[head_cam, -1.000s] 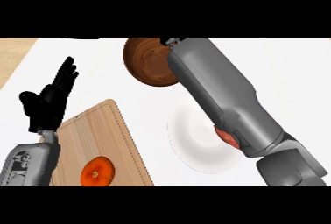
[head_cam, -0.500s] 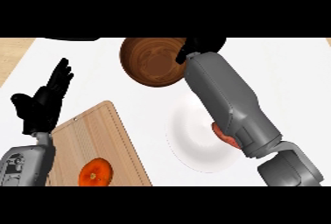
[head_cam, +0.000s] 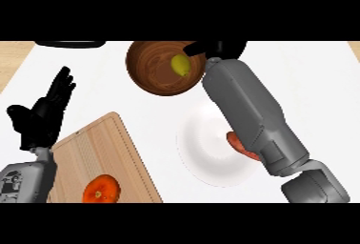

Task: Pick the lemon from the plate and place it in the bowl

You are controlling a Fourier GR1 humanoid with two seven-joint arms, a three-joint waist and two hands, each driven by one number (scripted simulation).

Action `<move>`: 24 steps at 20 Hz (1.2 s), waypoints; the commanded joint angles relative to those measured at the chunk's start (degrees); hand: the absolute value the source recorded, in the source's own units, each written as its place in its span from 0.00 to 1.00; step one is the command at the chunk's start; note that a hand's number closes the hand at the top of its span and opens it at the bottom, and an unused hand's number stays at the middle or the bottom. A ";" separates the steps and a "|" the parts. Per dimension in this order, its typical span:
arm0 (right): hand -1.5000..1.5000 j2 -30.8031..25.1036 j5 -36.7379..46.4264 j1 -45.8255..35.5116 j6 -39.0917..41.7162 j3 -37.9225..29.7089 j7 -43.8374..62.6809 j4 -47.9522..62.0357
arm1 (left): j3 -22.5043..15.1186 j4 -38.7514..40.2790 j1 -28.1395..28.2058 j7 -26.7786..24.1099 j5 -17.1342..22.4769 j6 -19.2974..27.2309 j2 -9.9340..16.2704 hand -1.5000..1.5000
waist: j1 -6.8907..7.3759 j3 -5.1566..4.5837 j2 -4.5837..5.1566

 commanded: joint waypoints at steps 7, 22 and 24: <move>0.00 0.25 -10.59 14.54 -20.49 5.84 -3.78 -21.43 | 3.32 0.56 0.59 0.85 0.66 0.57 2.03 0.50 | -3.12 -0.05 -1.32; 0.00 -2.44 -6.72 58.84 -13.38 19.59 -6.99 -75.34 | 2.92 -6.30 4.42 3.86 1.30 -0.25 1.72 0.50 | -4.46 -0.07 -1.07; 0.00 -3.02 -4.96 59.28 -10.84 18.83 -6.19 -78.18 | 1.39 -2.84 6.90 -3.26 -1.48 1.73 -1.24 0.50 | -4.02 -0.11 -0.87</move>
